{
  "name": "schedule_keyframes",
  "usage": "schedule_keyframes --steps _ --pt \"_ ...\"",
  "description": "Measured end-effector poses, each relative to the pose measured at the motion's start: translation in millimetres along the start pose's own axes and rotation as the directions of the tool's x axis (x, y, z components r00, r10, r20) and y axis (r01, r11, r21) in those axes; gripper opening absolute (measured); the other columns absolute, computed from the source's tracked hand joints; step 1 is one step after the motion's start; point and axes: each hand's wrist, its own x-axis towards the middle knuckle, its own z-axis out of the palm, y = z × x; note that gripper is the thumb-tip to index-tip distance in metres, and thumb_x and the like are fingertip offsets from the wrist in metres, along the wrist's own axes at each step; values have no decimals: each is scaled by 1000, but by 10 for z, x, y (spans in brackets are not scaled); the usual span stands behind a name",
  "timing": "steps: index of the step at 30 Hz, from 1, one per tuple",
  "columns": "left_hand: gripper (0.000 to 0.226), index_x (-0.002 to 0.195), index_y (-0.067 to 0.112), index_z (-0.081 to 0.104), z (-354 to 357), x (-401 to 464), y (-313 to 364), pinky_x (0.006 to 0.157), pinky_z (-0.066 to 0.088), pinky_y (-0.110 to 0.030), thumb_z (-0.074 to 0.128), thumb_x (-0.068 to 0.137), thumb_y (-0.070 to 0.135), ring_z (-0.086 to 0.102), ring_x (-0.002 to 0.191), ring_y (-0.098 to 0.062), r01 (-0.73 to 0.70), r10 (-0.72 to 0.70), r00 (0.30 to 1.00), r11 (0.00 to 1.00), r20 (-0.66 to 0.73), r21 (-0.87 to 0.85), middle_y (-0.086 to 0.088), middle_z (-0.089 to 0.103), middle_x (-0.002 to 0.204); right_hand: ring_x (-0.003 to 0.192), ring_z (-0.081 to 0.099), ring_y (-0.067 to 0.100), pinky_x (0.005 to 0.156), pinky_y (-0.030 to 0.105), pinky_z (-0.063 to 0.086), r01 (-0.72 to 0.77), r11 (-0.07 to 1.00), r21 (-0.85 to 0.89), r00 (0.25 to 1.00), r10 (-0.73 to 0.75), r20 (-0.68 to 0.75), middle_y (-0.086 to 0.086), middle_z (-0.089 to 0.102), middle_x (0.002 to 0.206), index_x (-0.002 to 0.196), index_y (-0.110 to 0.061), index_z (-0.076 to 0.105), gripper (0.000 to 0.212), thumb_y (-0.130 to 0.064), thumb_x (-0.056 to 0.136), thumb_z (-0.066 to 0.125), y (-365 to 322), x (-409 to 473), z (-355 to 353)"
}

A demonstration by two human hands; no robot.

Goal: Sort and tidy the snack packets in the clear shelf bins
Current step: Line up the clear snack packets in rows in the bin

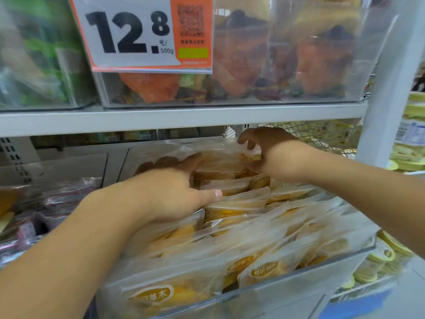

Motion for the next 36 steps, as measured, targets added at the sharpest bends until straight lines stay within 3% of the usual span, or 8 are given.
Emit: schedule_keyframes --steps 5,9,14,17,25,30,33,36 --pt "79 151 48 32 -2 35 -38 124 14 -41 32 82 86 9 154 -15 -31 31 999 999 19 31 22 13 165 97 64 24 90 32 53 18 999 -41 998 -16 65 1 69 110 98 -22 77 19 -10 90 64 -57 212 52" --pt "73 147 52 38 -13 18 -13 125 1 -40 33 82 86 -7 154 -13 -21 21 999 1000 33 1 24 0 165 92 64 24 86 33 57 76 974 -212 981 -35 190 4 67 108 111 -21 73 34 0 93 53 -91 362 183" --pt "67 144 55 40 -8 1 -3 125 -4 -44 32 84 85 -17 153 -14 -9 9 999 1000 44 -4 16 -13 166 94 65 20 87 29 54 135 990 -33 981 -129 148 -2 71 105 106 -16 76 27 -3 98 53 -74 414 118" --pt "68 144 55 40 -7 -2 -9 125 -2 -45 32 84 86 -15 153 -15 3 -2 999 1000 49 -16 15 -13 166 79 55 5 70 13 40 178 982 61 979 -183 89 -19 59 83 93 -22 73 23 -12 101 54 -257 385 51" --pt "70 147 56 32 14 -13 -30 125 3 -46 35 84 85 -13 154 -14 6 -4 999 999 35 -45 13 -11 166 78 69 22 78 40 60 173 978 -115 965 -145 220 2 73 87 97 -17 75 24 -3 91 57 -560 539 283" --pt "77 146 60 29 26 -39 -68 124 8 -50 31 76 92 7 155 -23 28 -27 999 999 30 -47 9 13 168 76 64 17 63 28 54 166 967 -194 976 -133 174 -1 68 88 93 -19 72 18 -27 95 57 -623 412 44" --pt "75 149 55 29 -6 -69 -48 124 7 -47 32 82 88 12 154 -22 32 -30 998 999 46 -42 10 19 166 87 58 12 71 27 46 89 994 69 995 -92 44 -9 63 97 100 -27 67 27 -51 95 54 -555 397 40" --pt "77 150 49 33 -35 -92 -23 123 18 -46 33 83 87 26 150 -20 34 -32 998 999 58 -36 12 29 163 95 56 16 79 26 38 106 985 139 990 -92 -105 -9 56 103 111 -28 66 22 -40 101 50 -441 461 166"
